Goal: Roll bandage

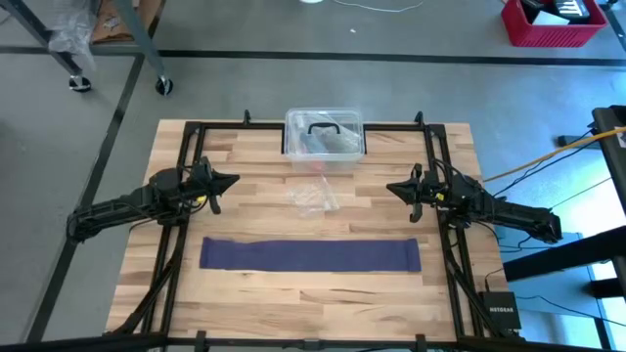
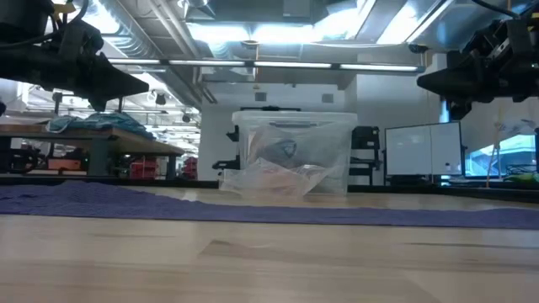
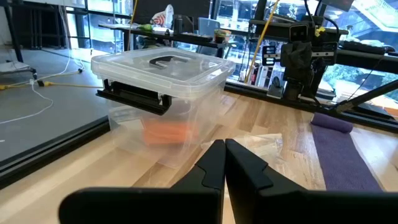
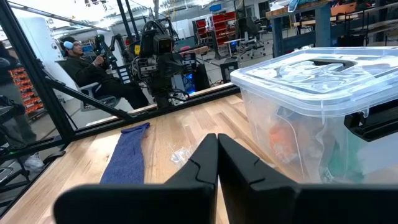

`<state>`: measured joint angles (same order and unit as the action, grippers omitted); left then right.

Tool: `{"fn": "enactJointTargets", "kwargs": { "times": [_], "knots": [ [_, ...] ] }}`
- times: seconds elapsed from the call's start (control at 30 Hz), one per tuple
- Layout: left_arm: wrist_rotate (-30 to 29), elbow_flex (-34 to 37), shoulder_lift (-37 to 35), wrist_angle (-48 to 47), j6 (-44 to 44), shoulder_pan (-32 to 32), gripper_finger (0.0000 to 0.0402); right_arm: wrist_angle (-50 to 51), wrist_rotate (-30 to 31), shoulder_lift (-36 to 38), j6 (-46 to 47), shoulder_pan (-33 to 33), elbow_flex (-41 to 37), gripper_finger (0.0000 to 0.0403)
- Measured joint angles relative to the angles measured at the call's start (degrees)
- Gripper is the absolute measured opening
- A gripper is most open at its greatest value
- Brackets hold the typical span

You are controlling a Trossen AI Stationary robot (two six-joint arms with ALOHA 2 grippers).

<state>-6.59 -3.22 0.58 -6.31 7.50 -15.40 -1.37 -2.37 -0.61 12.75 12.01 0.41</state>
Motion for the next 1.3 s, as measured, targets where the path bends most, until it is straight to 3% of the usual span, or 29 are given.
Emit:
{"fn": "enactJointTargets", "kwargs": {
  "times": [1.3],
  "knots": [
    [0.0,0.0,0.0,0.0,0.0,0.0,0.0004,0.0,0.0,0.0,0.0,0.0,0.0,0.0014]
  ]
}}
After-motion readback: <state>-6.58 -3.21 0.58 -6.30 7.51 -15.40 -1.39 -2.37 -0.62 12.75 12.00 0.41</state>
